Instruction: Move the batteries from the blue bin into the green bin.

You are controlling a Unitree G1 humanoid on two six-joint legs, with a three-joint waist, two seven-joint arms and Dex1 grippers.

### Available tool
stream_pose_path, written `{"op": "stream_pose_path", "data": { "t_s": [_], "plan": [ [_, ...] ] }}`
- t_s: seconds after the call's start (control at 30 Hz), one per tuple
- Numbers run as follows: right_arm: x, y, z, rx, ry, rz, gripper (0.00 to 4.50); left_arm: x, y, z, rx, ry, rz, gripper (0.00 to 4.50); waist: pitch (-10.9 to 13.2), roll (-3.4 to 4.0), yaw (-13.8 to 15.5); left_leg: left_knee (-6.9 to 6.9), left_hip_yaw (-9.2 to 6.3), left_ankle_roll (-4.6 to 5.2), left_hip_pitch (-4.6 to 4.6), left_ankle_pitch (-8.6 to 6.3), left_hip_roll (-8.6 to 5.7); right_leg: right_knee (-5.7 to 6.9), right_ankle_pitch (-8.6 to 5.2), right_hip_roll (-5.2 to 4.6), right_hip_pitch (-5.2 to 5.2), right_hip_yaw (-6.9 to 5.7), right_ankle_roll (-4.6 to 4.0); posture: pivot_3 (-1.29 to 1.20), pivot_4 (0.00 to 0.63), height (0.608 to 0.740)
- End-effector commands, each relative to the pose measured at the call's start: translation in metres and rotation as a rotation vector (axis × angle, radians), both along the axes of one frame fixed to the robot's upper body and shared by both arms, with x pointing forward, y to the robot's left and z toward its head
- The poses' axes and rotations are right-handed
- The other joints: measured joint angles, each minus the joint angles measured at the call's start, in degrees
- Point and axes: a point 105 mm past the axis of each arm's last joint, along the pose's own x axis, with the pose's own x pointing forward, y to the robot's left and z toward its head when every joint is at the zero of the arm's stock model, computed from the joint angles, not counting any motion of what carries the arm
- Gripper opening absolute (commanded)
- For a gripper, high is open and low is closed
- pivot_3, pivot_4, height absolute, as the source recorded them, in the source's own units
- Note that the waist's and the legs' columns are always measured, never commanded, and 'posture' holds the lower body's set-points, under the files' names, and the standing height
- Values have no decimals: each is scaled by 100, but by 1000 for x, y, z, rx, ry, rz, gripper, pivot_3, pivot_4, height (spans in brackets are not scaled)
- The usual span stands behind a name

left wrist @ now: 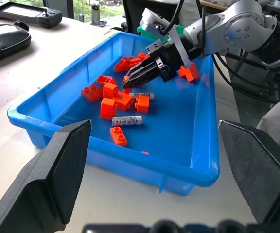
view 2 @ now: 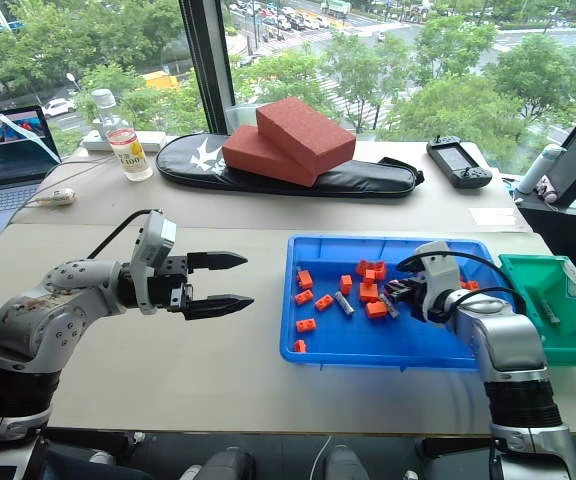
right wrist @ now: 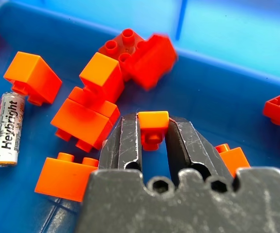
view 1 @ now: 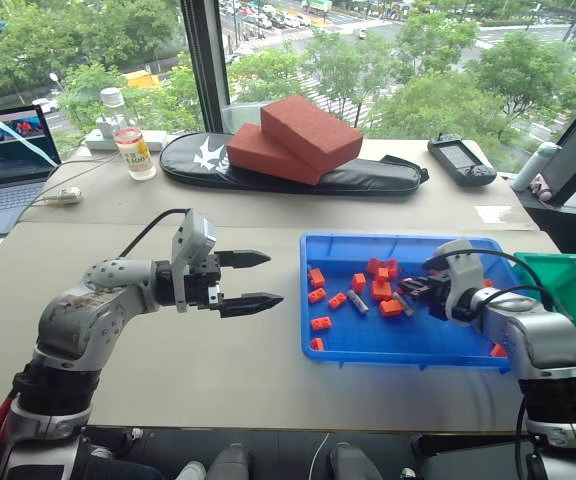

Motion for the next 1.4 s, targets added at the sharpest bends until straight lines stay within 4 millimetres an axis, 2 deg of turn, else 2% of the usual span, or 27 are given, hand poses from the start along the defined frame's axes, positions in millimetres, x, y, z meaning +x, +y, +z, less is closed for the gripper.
{"op": "stream_pose_path", "data": {
  "t_s": [0.03,0.1,0.3,0.47,0.57,0.6,0.63,0.77,0.8,0.83,0.97,1.1,1.27,1.4],
  "plan": [
    [1,-21,42,5,-149,-71,412,-5,1,9,-5,-41,-7,4500,0,0,-6,0,0,0,0,0,0,0,0,0,0,0,0,0,150,740],
    [-4,-34,50,-8,-168,-110,412,-5,2,9,-5,-39,-7,4500,0,1,8,0,0,0,0,0,-1,1,0,-1,-1,0,0,0,150,740],
    [-13,-61,55,-52,-175,-203,412,-4,0,8,-7,-35,-11,4500,0,0,23,0,1,0,0,0,0,-2,0,0,1,0,0,0,150,740],
    [-25,-82,37,-129,-93,-261,412,-4,0,7,-4,-33,-15,4500,0,1,13,0,2,0,0,0,0,-1,0,0,0,1,0,0,150,740],
    [-27,-87,36,-138,-98,-301,412,-4,0,7,-4,-32,-18,4500,0,1,-4,0,2,0,0,0,0,-2,0,0,0,1,0,0,150,740],
    [-28,-89,38,-148,-113,-312,911,-4,0,7,-4,-32,-19,4500,0,1,-15,0,2,0,0,0,0,-1,0,0,0,1,0,0,150,740],
    [-28,-89,40,-147,-120,-313,1214,-4,0,7,-4,-31,-19,4500,0,1,-18,-1,2,0,0,0,1,-1,0,1,0,1,0,0,150,740],
    [-28,-75,52,-148,-158,-253,2398,-4,0,7,-4,-29,-21,4500,0,1,-23,-1,2,0,0,0,1,-1,0,1,0,1,0,0,150,740],
    [-28,-71,57,-141,-173,-236,2834,-4,0,7,-3,-29,-21,4500,0,1,-27,-1,1,0,0,0,1,-1,0,1,0,1,0,0,150,740],
    [-29,-62,61,-132,-183,-190,3104,-4,0,7,-3,-29,-21,4500,0,1,-31,-1,1,0,0,0,2,-1,0,3,0,1,0,0,150,740],
    [-40,-34,65,-116,-145,-44,3104,-5,0,7,-3,-29,-21,4500,0,1,-25,-1,0,0,0,0,2,-1,0,2,0,1,0,0,150,740],
    [-60,-8,46,-97,-32,107,3104,-5,0,7,-3,-30,-20,4500,1,0,9,-1,-2,0,0,0,2,-3,-1,1,4,-1,0,0,150,740],
    [-66,-3,17,-90,79,104,3104,-5,-1,8,-7,-30,-21,4500,1,0,15,-1,0,0,0,0,1,-5,-1,0,3,-1,0,0,150,740],
    [-62,-9,3,-120,115,65,3104,-5,-1,8,-6,-30,-21,4500,1,0,4,-1,1,0,0,0,2,-4,-1,1,2,0,0,0,150,740]
  ]
}}
